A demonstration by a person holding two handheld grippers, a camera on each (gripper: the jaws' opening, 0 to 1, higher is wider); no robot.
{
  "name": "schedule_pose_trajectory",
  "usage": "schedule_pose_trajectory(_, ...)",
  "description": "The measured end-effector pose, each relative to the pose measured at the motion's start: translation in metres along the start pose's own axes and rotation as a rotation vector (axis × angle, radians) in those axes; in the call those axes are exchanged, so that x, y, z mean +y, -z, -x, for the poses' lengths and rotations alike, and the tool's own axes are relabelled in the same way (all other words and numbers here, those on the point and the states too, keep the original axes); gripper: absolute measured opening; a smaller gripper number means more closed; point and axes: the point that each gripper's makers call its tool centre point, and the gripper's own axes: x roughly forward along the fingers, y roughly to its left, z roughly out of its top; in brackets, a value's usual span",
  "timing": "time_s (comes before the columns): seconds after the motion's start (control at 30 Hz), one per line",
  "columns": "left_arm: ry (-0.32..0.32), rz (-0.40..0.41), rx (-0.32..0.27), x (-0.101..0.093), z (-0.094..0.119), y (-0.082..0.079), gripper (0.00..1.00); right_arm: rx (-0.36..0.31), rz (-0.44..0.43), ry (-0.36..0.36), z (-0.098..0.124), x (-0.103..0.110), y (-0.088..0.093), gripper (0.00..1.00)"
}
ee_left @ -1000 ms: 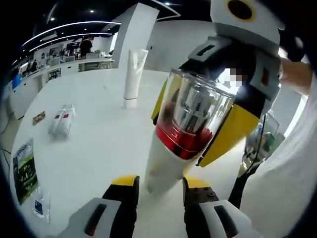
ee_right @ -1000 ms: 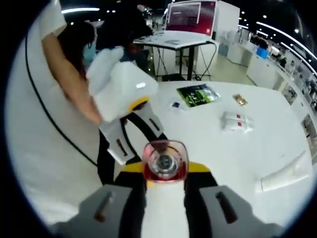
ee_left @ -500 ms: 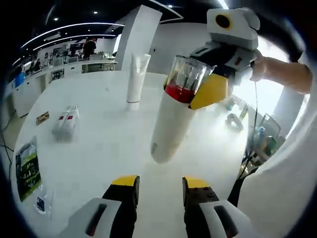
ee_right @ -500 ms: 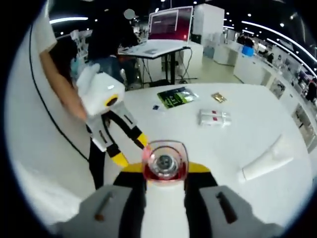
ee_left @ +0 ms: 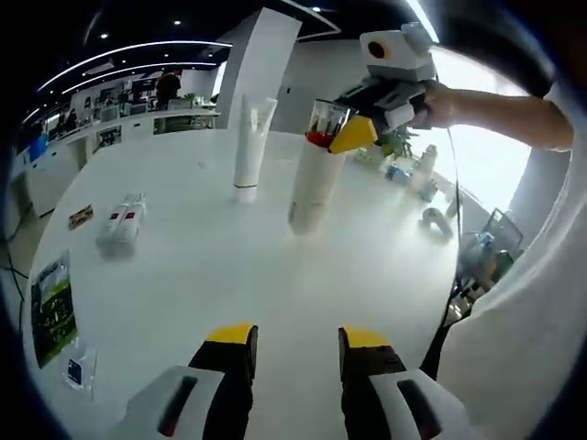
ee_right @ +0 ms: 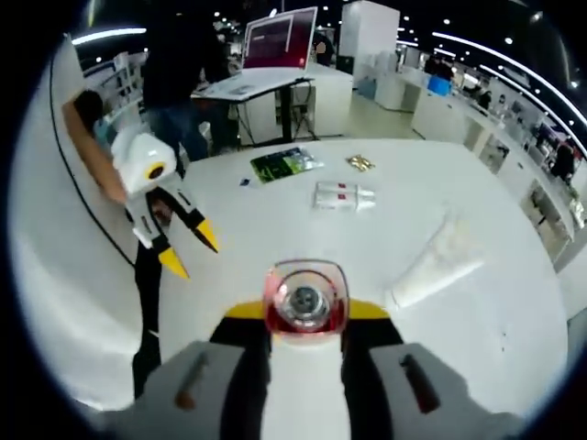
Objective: Arrange the skincare products in the storage area until every visible bottle or jar stands upright without overlapping.
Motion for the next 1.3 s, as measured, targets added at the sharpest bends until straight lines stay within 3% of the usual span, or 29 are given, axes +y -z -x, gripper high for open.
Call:
schedule_pose_trajectory(0.7,-0.072,0.073,0.01,0.006,0.009,0.013,0.36,0.061,0.019,0.014,0.01,-0.081,0.026,0.28)
schedule_pose_trajectory(1.3,-0.085,0.097,0.036,0.007,0.004,0.017,0.36,0.041,-0.008,0.004,0.0,-0.115,0.032,0.28)
